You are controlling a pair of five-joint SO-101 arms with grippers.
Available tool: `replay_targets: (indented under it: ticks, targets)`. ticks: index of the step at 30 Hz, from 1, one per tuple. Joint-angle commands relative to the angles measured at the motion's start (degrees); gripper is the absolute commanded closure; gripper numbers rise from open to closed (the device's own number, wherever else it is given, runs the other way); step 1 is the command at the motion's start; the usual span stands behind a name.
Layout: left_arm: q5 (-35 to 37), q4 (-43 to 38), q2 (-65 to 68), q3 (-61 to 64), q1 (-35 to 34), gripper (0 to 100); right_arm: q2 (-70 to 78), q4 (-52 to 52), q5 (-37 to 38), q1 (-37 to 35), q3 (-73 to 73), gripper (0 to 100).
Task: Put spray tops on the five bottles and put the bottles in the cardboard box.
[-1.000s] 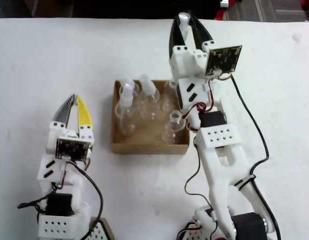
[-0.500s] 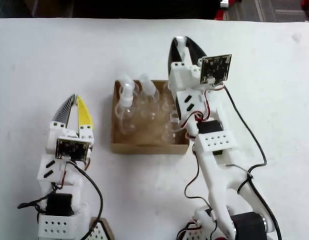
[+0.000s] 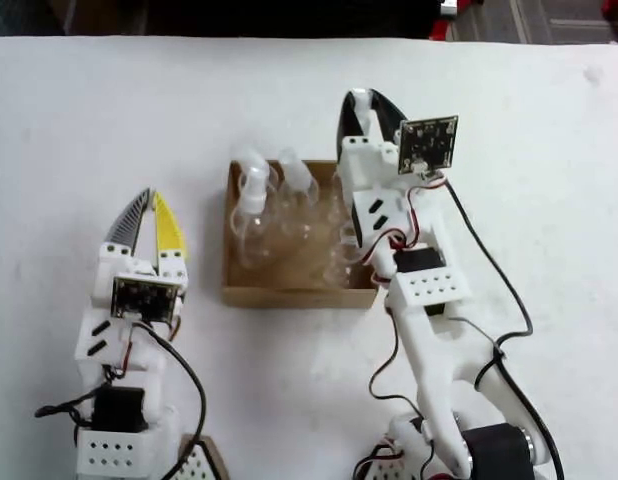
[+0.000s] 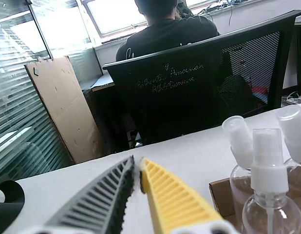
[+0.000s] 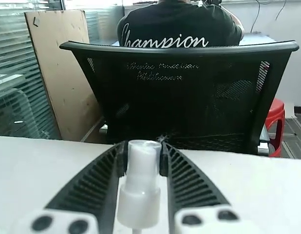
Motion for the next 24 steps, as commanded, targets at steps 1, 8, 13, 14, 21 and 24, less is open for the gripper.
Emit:
replay_targets:
  ticks: [1, 8, 13, 14, 21, 24]
  targets:
    - [-0.18, -1.49, -1.10, -0.35, -0.48, 98, -0.40, -0.22, 0.00, 1.01, -0.35, 98.2]
    - [-0.18, -1.49, -1.10, -0.35, -0.48, 98, -0.40, -0.13, 0.00, 2.15, -0.35, 97.7]
    - [-0.18, -1.49, -1.10, -0.35, -0.48, 98, -0.84, -0.13, -0.35, 1.63, 0.70, 97.7]
    - [-0.18, -1.49, -1.10, -0.35, -0.48, 98, -1.01, -0.13, -0.09, 1.63, 1.14, 97.7]
    - [-0.18, -1.49, -1.10, -0.35, -0.48, 98, -0.48, -0.13, -0.09, 1.71, 2.55, 97.7]
    - [-0.18, -1.49, -1.10, -0.35, -0.48, 98, -0.48, -0.13, -0.09, 1.71, 2.90, 97.9]
